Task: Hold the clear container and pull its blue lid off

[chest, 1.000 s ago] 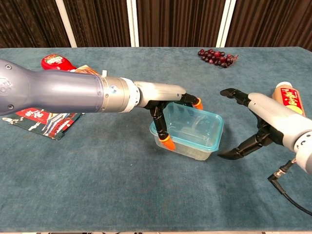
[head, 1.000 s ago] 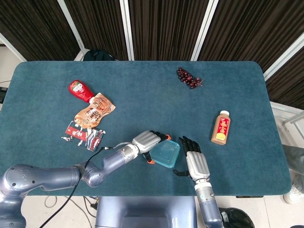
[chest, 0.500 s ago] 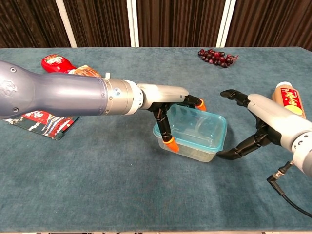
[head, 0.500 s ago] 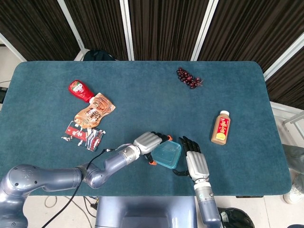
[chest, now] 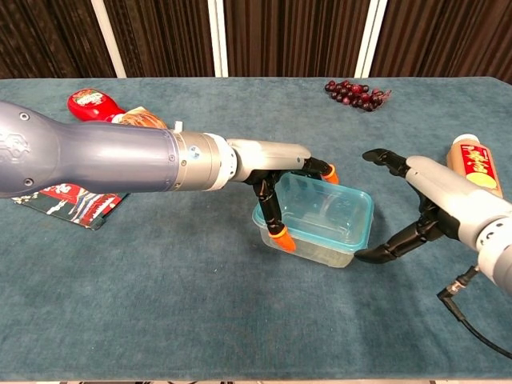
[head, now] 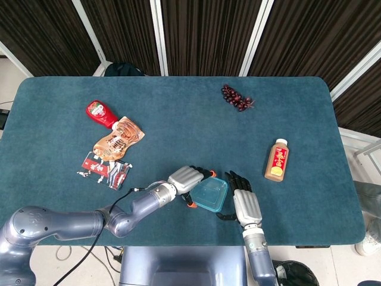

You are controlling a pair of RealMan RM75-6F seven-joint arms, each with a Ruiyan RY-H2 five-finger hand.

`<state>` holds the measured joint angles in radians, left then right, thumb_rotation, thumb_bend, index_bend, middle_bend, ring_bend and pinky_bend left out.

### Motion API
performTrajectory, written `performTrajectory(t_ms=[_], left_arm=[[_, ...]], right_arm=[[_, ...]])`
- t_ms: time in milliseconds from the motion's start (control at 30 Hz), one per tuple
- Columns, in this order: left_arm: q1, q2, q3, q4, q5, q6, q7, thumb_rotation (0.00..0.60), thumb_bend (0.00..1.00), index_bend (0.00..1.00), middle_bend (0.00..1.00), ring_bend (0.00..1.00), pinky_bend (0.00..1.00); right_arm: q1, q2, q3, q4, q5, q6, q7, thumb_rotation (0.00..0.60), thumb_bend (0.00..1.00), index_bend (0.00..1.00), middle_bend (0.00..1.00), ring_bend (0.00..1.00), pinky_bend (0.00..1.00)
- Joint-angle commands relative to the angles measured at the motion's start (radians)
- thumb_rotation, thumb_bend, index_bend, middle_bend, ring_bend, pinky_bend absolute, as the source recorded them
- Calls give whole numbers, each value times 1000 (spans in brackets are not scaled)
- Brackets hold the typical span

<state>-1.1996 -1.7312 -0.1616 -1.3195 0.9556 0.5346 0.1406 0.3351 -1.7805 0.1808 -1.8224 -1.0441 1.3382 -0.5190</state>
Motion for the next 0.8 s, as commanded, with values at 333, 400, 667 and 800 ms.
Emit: performTrajectory(t_ms=[333,400,667,800], left_arm=[[4,6,3,-6,-12,9,1,600,152,235,343,272,400],[4,7,4,-9,-13,9,1,600,153,235,342,272,400],[4,10,2,-16,-21,11,-2,600,153,235,342,272,402],[3,11,-4,-21,-29,9,-7,600,153,235,342,272,402]], right_arm=[[1,-4,2,-2,7,8,9,600,192,0,0,0,0],[2,-5,3,-1,8,10,10,600,192,0,0,0,0],[1,-12,5,10,9,17,25,600,192,0,0,0,0],[-2,-16,6,13,6,21,40,600,192,0,0,0,0]])
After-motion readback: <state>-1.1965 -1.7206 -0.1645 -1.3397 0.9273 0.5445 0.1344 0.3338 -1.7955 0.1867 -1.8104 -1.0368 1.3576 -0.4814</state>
